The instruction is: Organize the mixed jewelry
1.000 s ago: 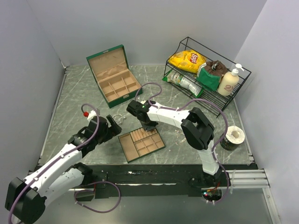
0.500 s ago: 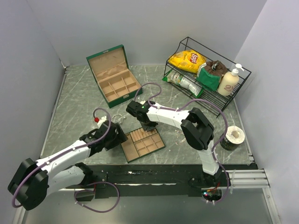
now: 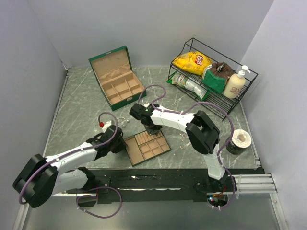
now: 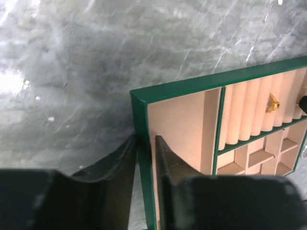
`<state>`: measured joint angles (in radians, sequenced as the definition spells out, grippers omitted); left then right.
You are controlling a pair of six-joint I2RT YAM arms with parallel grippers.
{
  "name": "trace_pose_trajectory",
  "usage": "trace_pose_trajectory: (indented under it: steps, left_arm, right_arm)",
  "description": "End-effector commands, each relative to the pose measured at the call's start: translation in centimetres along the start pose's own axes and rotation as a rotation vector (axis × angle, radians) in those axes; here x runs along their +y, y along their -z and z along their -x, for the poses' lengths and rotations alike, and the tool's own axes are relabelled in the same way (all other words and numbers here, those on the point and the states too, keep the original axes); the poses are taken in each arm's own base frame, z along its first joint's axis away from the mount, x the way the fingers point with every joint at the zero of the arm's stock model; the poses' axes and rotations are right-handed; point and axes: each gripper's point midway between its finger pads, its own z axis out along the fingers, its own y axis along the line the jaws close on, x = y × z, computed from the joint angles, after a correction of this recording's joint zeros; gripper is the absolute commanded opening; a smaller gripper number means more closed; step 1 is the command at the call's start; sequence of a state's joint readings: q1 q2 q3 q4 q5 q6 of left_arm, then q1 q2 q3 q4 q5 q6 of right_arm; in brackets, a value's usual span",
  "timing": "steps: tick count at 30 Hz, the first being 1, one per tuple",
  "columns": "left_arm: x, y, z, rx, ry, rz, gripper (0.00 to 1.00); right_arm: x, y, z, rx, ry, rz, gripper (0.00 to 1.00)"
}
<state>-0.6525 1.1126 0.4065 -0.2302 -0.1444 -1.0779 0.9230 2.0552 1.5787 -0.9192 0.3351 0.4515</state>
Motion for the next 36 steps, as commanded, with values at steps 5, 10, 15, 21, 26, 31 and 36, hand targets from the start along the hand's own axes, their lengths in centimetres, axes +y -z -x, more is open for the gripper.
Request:
trace_pose_trajectory:
  steps: [5, 10, 15, 21, 26, 31, 36]
  left_arm:
    - [-2.9, -0.7, 0.7, -0.002, -0.014, -0.061, 0.23]
    - [-3.1, -0.6, 1.0, -0.011, -0.022, -0.064, 0.21]
    - [-3.3, -0.4, 1.3, -0.018, -0.039, -0.069, 0.2]
    - [-3.9, -0.3, 1.7, -0.03, -0.059, -0.087, 0.2]
    - [-4.4, -0.3, 2.1, -0.037, -0.073, -0.086, 0.19]
    - [-4.4, -0.3, 2.4, -0.043, -0.095, -0.068, 0.18]
    - [-4.5, -0.3, 2.8, -0.052, -0.111, -0.061, 0.18]
  right_arm:
    - [1.0, 0.5, 0.9, -0.035, -0.027, 0.025, 0.1]
    - [1.0, -0.2, 0.5, -0.02, -0.022, 0.011, 0.12]
    - [0.9, -1.1, -0.1, -0.004, -0.022, 0.018, 0.14]
    - [0.9, -0.8, 0.5, -0.027, -0.027, 0.038, 0.18]
    - [0.4, 0.0, 1.2, -0.054, -0.033, 0.035, 0.31]
    - [-0.9, 1.5, 1.9, -0.106, -0.061, 0.049, 0.36]
    - [-1.2, 3.3, 2.5, -0.154, -0.085, 0.084, 0.38]
